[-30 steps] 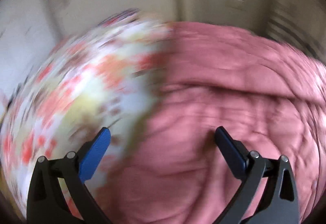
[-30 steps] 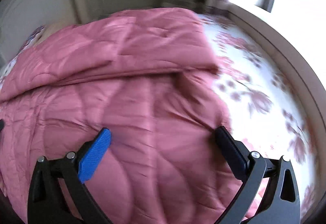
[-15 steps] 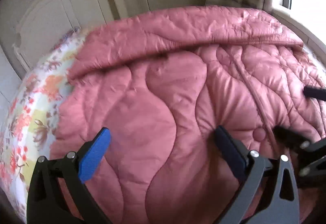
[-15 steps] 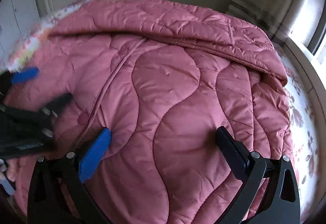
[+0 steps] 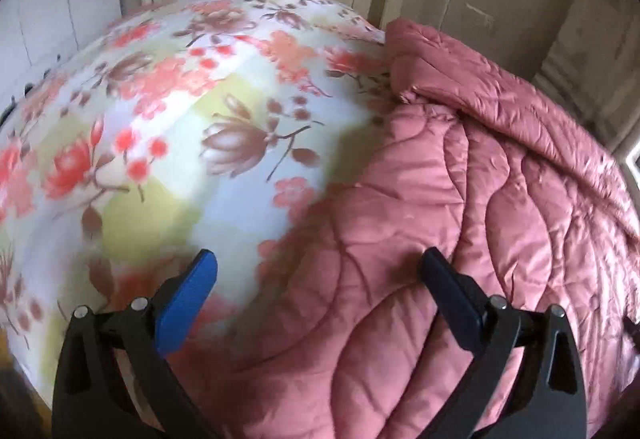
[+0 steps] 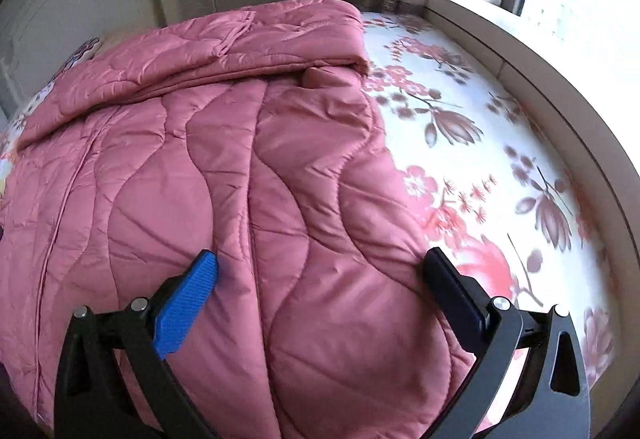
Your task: Fold large clothes
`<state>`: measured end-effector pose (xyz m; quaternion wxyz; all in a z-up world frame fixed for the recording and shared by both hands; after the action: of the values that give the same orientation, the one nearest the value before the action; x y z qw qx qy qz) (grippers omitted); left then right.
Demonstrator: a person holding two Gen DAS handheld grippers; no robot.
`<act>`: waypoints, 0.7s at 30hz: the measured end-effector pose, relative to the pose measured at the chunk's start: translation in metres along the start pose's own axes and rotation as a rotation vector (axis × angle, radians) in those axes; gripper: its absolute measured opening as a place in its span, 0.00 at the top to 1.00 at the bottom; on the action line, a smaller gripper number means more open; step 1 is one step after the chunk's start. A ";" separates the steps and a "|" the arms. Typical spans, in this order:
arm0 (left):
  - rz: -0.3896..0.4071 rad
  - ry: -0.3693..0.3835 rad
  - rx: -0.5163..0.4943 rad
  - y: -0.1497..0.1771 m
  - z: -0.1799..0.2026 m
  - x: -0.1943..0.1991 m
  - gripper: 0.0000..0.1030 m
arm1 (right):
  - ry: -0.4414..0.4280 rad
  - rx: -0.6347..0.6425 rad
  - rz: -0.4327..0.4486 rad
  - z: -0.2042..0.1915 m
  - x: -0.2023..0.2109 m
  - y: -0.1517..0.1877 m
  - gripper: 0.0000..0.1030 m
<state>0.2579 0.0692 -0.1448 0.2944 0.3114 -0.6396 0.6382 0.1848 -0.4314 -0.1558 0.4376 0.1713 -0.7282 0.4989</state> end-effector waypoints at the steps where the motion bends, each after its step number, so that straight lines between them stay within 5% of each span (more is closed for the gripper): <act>1: 0.021 -0.017 -0.012 0.001 0.001 0.006 0.02 | 0.011 0.013 0.012 -0.002 0.003 0.001 0.04; 8: 0.226 0.060 -0.402 0.016 0.121 0.070 0.02 | -0.166 0.303 0.077 -0.093 0.052 0.051 0.04; 12: 0.171 0.036 -0.628 0.050 0.177 0.059 0.02 | -0.166 0.433 0.027 -0.124 0.046 0.085 0.04; 15: 0.128 0.061 -0.584 0.047 0.168 0.047 0.02 | -0.222 0.363 -0.011 -0.111 0.039 0.083 0.04; 21: 0.051 0.078 -0.425 0.049 0.109 0.037 0.02 | -0.204 0.313 -0.009 -0.083 0.047 0.086 0.04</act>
<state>0.1987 -0.0407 -0.1485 0.3617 0.2013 -0.7554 0.5079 0.1379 -0.3114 -0.1576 0.3316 0.2901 -0.6815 0.5843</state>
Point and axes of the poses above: each gripper's, at about its wrist camera, not at the fingertips, and x roughly against the way its jaws point, z to its right, y to its underside, the point moved 10 cm from there along -x, roughly the way its jaws point, and after that the axes turned 11 degrees about -x, right-handed, at the moved point
